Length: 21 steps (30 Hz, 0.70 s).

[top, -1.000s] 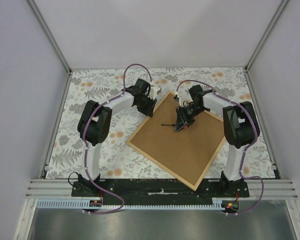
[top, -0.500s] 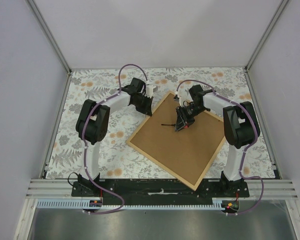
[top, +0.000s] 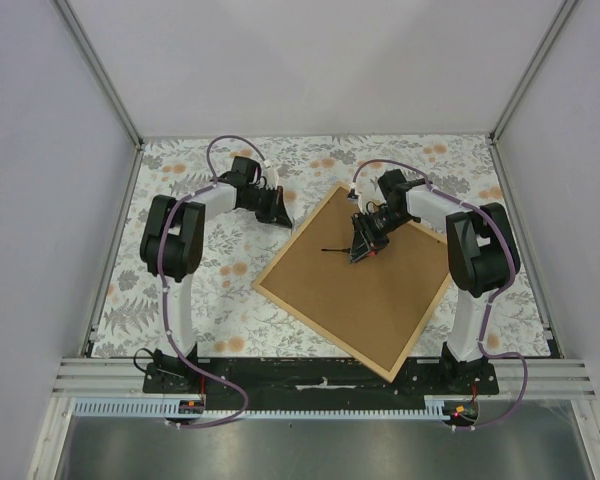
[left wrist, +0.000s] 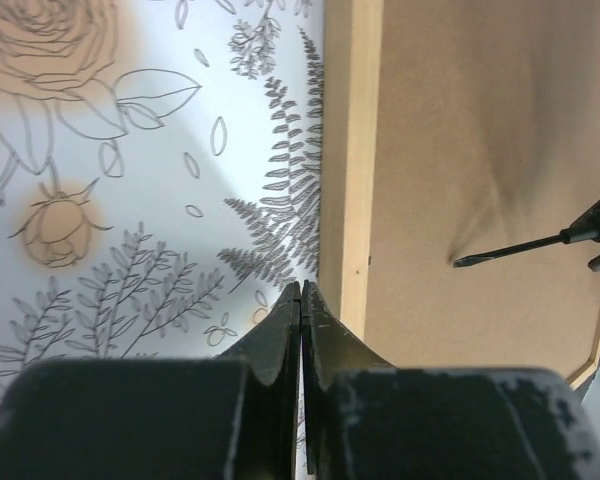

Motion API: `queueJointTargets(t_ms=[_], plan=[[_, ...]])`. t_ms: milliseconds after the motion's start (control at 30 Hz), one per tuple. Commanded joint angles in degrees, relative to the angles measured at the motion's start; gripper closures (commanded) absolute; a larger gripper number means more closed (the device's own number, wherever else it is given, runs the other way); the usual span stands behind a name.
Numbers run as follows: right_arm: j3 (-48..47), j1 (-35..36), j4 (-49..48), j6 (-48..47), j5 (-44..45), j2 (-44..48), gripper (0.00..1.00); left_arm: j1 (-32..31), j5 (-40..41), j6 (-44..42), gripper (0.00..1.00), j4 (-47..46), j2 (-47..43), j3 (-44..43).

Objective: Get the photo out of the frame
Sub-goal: Adjust the photo frame item on the photo frame, then release the photo frame item from the photo frame.

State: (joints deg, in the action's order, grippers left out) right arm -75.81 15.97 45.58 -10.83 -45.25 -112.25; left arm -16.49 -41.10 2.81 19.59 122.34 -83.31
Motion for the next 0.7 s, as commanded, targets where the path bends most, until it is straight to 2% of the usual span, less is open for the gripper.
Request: queueJointTargets(t_ms=[0, 67, 100, 200, 233, 367, 667], plan=[[-1.8, -0.06, 0.74, -1.12, -2.21, 1.33, 1.0, 0.32, -1.53, 2.47, 0.93, -0.35, -0.52, -0.27], [-1.88, -0.06, 0.65, -1.04, -2.12, 1.33, 1.0, 0.14, 1.27, 2.29, 0.83, 0.35, -1.14, -1.15], [-2.06, -0.15, 0.73, -0.95, -1.77, 1.42, 1.0, -0.12, 3.29, 2.12, 0.74, 0.62, -1.32, -1.68], [-2.59, -0.32, -0.4, 0.1, 0.77, 1.94, 1.0, -1.35, 7.96, 0.45, 0.56, 2.82, -1.06, -4.66], [-2.76, -0.41, -1.19, 0.72, 1.83, 2.2, 1.0, -1.87, 8.66, 0.36, 0.53, 3.08, -0.88, -5.54], [-5.92, -1.02, -2.6, 1.34, 4.73, 1.42, 1.0, -3.63, 9.9, -0.43, 0.48, 5.62, 2.54, -10.9], [-17.34, -4.98, -1.99, 5.2, 3.07, -7.98, 1.0, -4.6, 6.13, 1.15, 0.5, 7.91, 11.77, -20.84]])
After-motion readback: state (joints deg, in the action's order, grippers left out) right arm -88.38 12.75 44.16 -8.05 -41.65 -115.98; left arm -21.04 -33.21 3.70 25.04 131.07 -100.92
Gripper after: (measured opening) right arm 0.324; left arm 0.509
